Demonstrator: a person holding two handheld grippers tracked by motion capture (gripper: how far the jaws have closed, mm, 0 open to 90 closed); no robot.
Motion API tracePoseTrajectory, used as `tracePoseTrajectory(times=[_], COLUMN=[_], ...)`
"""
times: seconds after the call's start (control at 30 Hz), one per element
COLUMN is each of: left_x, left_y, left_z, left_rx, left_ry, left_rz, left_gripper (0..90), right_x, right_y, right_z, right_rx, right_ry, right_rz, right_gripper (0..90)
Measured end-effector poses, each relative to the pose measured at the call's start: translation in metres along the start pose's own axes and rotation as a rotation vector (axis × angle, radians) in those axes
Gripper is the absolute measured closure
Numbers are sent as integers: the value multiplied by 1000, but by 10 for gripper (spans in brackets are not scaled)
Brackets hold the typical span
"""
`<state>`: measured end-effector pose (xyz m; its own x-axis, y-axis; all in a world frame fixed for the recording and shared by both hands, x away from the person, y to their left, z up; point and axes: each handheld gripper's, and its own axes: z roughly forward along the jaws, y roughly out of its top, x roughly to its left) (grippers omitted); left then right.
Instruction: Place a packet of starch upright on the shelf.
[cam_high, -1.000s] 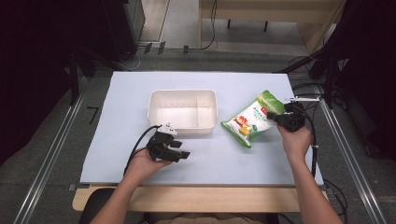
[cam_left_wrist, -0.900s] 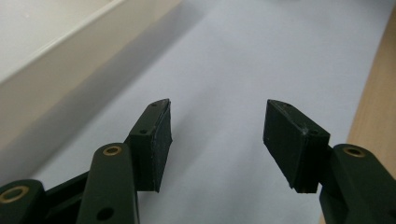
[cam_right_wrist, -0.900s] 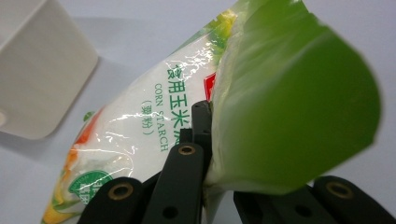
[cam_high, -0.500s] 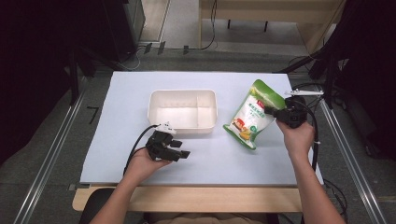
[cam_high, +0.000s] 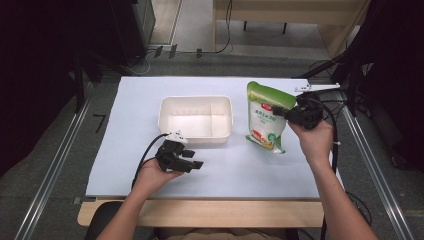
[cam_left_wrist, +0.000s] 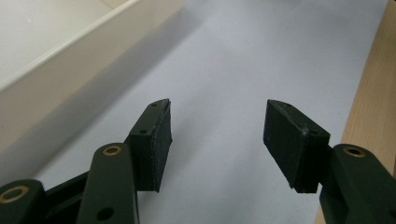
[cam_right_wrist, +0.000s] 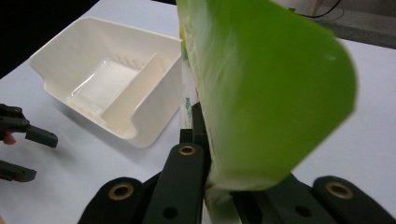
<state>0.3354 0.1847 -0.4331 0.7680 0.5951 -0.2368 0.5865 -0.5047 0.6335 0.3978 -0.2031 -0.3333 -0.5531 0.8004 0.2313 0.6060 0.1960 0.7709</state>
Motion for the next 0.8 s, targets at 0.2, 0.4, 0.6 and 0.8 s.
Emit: tracePoseTrajectory(times=[0.2, 0.4, 0.6, 0.8], left_x=[1, 0, 1, 2], left_y=[0, 0, 0, -1], left_z=[-1, -2, -2, -3], left_rx=[-8, -10, -10, -13], left_ry=[-3, -1, 6, -6], left_rz=[-4, -4, -5, -7], left_gripper=[424, 424, 424, 421], right_x=[-1, -15, -21, -22], right_y=[16, 27, 35, 45], right_z=[-8, -16, -22, -26], right_rx=[15, 20, 12, 16], right_ry=[28, 88, 122, 142], right_rz=[-27, -15, -38, -60], right_gripper=[900, 900, 900, 900])
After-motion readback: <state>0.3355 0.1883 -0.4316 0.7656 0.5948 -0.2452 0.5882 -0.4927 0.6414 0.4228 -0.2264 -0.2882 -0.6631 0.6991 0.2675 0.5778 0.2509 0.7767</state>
